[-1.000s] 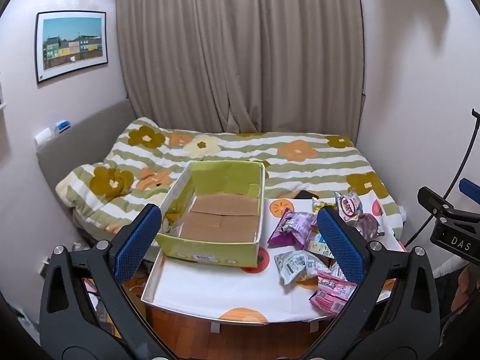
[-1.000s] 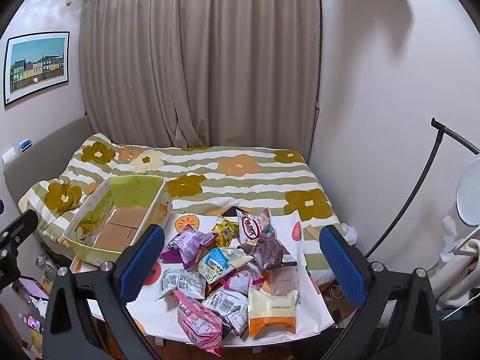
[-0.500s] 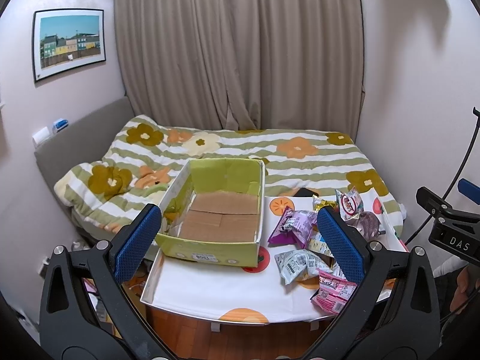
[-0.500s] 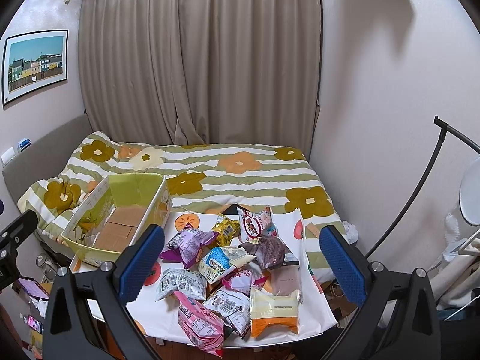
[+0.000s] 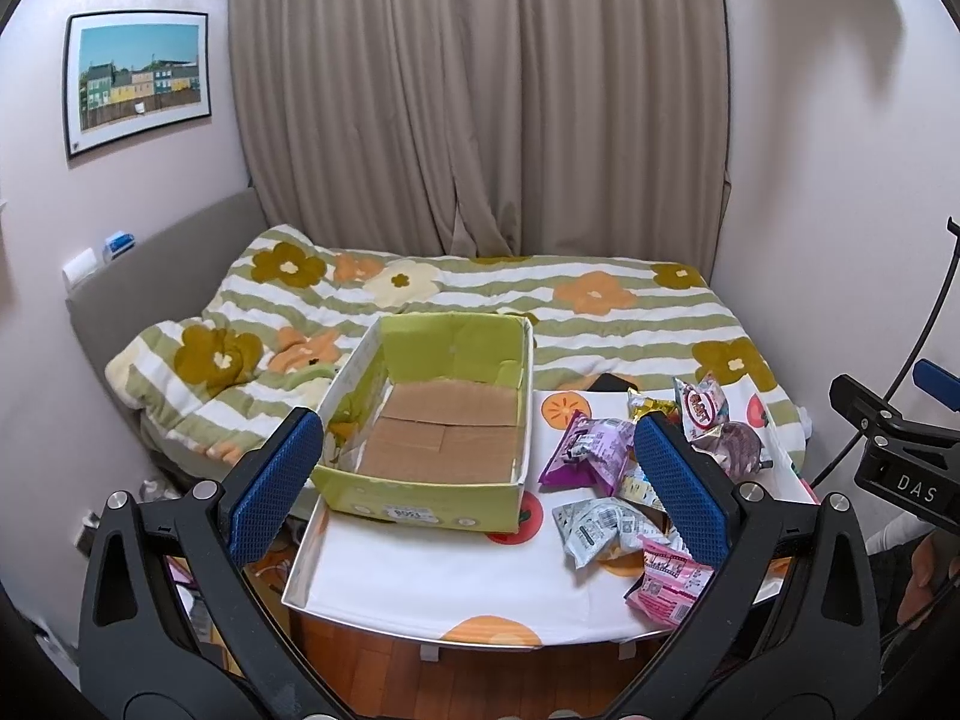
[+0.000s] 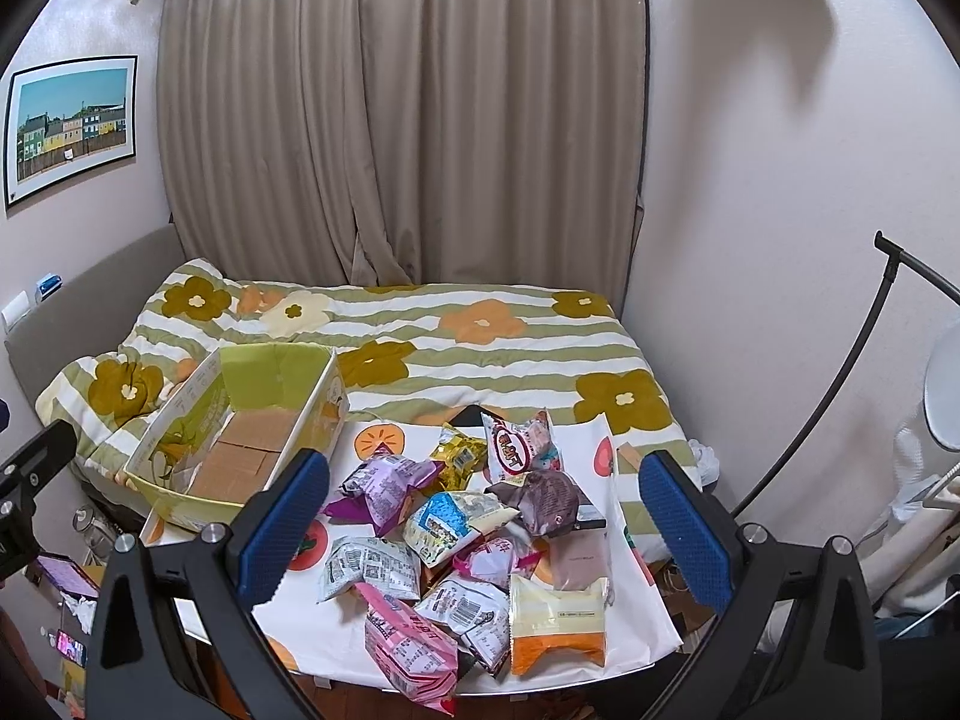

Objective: Organize snacks

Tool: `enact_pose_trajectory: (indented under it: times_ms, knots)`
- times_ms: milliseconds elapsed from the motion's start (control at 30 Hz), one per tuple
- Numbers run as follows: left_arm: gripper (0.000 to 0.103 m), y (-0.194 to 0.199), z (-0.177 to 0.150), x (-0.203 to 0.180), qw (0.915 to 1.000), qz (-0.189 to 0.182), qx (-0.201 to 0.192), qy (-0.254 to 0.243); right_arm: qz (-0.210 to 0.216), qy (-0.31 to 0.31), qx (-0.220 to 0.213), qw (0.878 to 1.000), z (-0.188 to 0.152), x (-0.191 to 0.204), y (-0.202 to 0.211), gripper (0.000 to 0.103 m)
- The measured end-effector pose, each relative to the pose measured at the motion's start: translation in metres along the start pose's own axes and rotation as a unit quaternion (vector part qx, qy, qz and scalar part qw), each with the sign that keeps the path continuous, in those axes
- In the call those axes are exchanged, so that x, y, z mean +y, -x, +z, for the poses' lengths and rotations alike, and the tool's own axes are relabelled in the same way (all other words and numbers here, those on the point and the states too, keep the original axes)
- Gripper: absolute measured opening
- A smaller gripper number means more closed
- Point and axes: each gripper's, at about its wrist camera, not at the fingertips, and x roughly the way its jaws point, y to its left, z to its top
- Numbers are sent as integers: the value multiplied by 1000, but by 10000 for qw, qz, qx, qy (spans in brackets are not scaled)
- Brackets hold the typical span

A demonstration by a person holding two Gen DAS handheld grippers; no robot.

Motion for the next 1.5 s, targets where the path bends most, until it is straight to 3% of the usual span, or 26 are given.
enact_pose_trajectory:
  times_ms: [1500]
  knots:
    - [103,-7,2,7,10000,-65,75,1,14,26,39,10000,-3,9,-3,103]
